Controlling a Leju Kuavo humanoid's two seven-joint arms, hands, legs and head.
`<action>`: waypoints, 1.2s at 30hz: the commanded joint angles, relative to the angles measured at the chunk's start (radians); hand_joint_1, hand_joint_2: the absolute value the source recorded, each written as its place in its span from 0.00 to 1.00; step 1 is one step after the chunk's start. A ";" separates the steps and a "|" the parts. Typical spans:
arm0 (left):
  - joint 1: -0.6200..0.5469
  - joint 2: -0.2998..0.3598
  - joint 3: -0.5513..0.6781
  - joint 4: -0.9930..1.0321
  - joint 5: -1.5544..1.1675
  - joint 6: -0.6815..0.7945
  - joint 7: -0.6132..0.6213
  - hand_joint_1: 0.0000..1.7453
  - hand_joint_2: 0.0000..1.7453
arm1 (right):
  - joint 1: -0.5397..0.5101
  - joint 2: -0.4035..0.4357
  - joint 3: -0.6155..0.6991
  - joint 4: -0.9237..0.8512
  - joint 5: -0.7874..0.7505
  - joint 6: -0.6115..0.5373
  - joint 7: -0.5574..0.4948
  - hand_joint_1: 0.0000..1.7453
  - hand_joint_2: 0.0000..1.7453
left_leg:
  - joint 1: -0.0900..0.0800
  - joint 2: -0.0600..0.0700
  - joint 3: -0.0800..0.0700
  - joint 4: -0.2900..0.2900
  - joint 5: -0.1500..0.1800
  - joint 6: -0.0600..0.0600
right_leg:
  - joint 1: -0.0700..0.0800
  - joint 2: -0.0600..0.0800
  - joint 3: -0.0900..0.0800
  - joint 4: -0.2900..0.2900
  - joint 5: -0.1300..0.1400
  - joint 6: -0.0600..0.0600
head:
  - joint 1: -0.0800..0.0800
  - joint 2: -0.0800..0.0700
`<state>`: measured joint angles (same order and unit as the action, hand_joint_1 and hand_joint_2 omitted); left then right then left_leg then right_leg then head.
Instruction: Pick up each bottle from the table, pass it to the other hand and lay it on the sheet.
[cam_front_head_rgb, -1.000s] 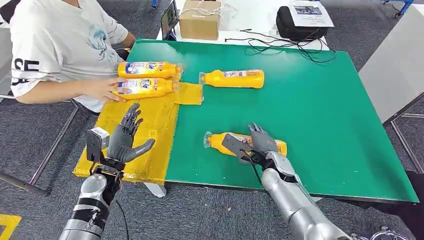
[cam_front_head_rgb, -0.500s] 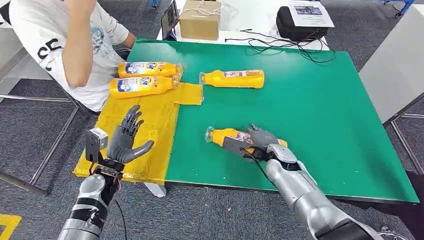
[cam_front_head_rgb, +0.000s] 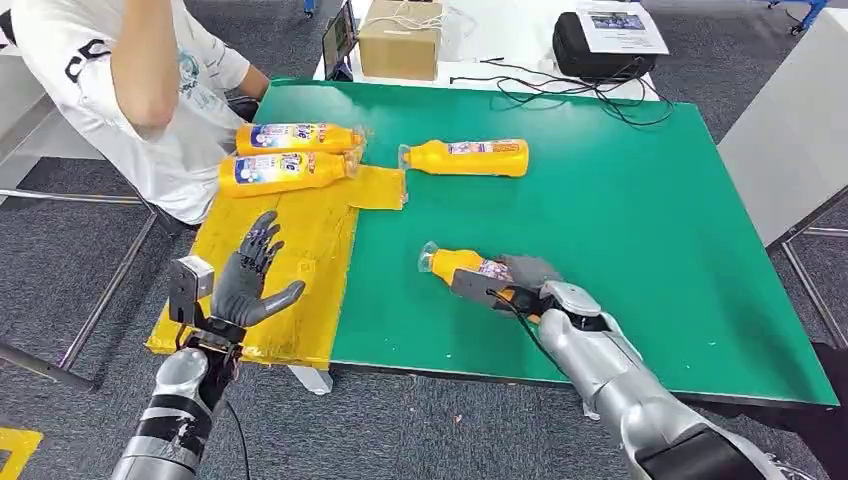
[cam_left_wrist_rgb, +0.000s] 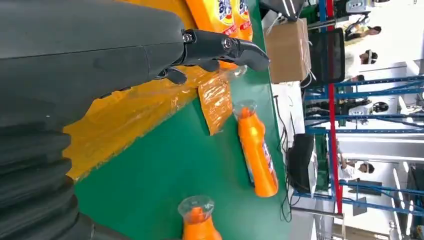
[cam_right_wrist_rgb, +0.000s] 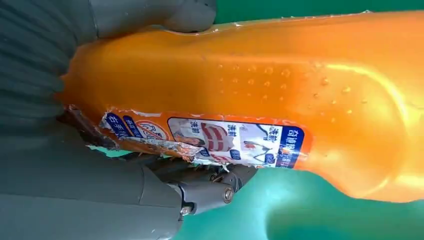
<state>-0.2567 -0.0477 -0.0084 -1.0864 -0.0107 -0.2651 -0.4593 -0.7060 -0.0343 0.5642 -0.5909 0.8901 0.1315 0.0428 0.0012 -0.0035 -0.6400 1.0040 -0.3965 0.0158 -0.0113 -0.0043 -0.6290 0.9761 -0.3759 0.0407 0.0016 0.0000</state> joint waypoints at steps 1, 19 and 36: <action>-0.047 0.025 0.009 0.082 -0.004 0.012 0.017 0.00 1.00 | -0.035 -0.017 0.023 0.023 -0.120 -0.010 -0.034 1.00 1.00 | 0.000 0.000 0.002 0.000 -0.001 -0.001 | 0.000 0.000 0.002 0.000 -0.001 -0.001 | 0.000 0.000; -0.340 -0.030 -0.062 0.499 0.088 -0.020 0.171 0.00 1.00 | -0.030 0.270 -0.130 -0.049 -0.325 -0.409 -0.169 1.00 1.00 | 0.000 0.001 0.002 0.001 -0.001 -0.001 | 0.000 0.000 0.001 0.003 -0.002 -0.001 | 0.000 0.000; -0.336 -0.062 -0.160 0.404 0.136 -0.052 0.172 0.00 1.00 | 0.046 0.333 0.034 -0.126 -0.211 -0.436 -0.199 1.00 1.00 | 0.001 0.000 0.005 0.002 -0.003 -0.002 | 0.001 0.000 0.004 0.003 -0.004 -0.002 | 0.000 0.000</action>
<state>-0.5513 -0.0889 -0.0976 -0.6680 0.0973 -0.3323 -0.2956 -0.6788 0.2727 0.4741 -0.6798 0.6354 -0.3048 -0.1617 0.0014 -0.0028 -0.6402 1.0041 -0.3960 0.0153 -0.0112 -0.0040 -0.6305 0.9773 -0.3757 0.0405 0.0015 0.0000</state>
